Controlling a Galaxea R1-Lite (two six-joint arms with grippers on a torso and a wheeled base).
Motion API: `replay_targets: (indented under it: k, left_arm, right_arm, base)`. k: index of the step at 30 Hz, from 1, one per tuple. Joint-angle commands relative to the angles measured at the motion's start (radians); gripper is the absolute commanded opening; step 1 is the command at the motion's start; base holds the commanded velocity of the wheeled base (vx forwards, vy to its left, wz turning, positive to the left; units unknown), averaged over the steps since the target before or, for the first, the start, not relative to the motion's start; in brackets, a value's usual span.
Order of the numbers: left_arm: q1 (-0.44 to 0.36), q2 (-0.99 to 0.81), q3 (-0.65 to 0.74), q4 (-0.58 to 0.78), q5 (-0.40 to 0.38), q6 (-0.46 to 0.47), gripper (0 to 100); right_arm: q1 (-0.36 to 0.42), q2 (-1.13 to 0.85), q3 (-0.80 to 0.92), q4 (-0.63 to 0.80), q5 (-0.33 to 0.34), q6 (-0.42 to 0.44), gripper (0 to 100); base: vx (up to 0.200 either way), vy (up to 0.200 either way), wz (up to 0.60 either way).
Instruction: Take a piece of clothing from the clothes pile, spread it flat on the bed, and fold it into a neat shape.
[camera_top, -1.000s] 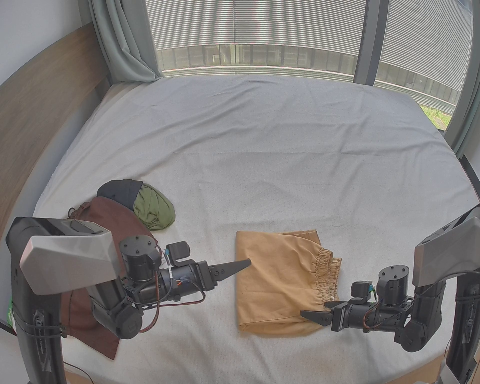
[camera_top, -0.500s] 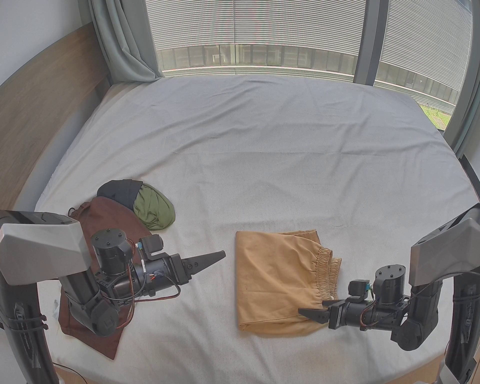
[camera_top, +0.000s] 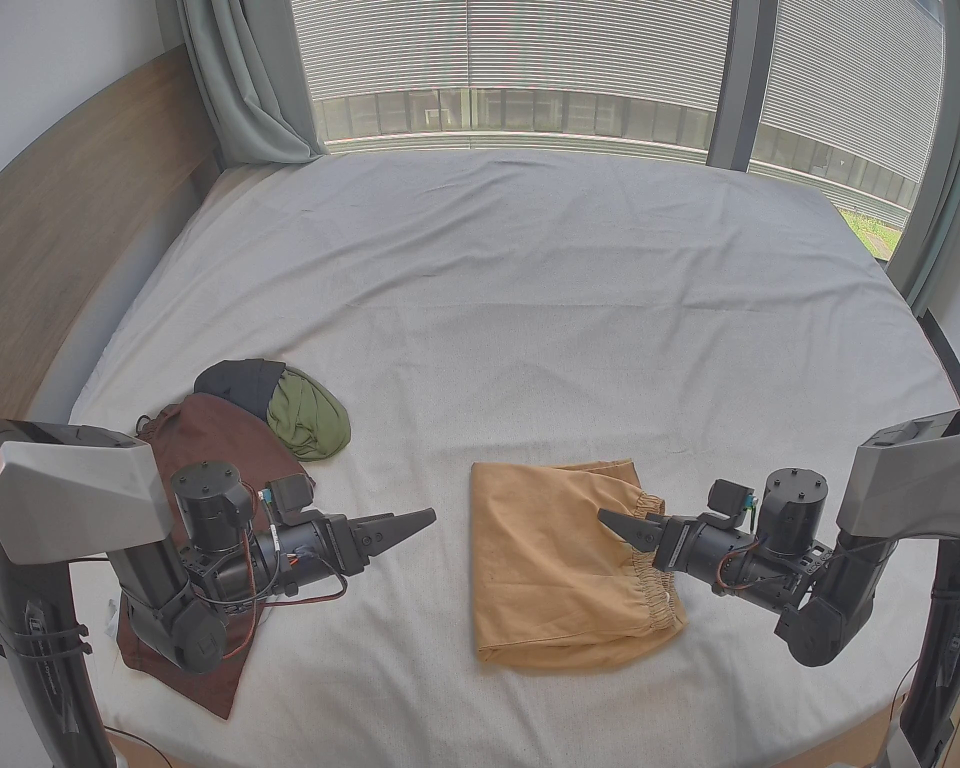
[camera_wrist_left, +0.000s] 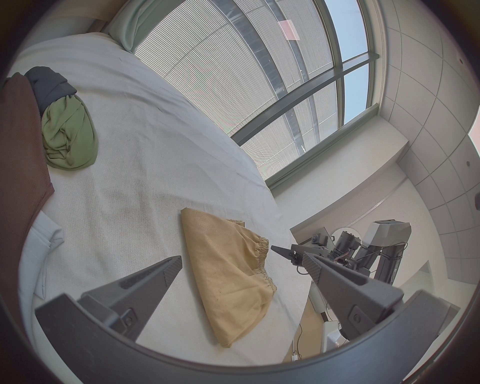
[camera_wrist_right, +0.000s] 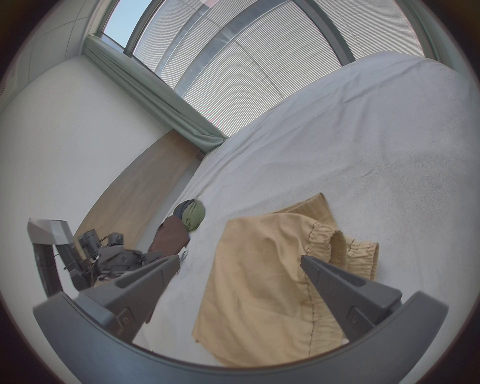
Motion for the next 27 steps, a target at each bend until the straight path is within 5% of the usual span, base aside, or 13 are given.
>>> replay_targets:
  k: [1, 12, 27]
  left_arm:
    - [0.001, -0.002, 0.007, -0.001, 0.001, 0.003, 100]
    - [0.022, 0.041, -0.003, -0.001, -0.02, 0.149, 100]
    - [0.025, 0.038, 0.001, -0.001, -0.02, 0.154, 100]
  right_arm:
    - [-0.007, 0.094, -0.067, -0.002, -0.046, 0.012, 100]
    - [-0.039, 0.207, -0.11, -0.002, -0.069, 0.005, 100]
    - [-0.033, 0.218, -0.121, -0.002, -0.09, 0.006, 100]
  base:
    - [0.0, 0.0, 0.0]
    - [0.0, 0.0, 0.0]
    - [0.0, 0.0, 0.0]
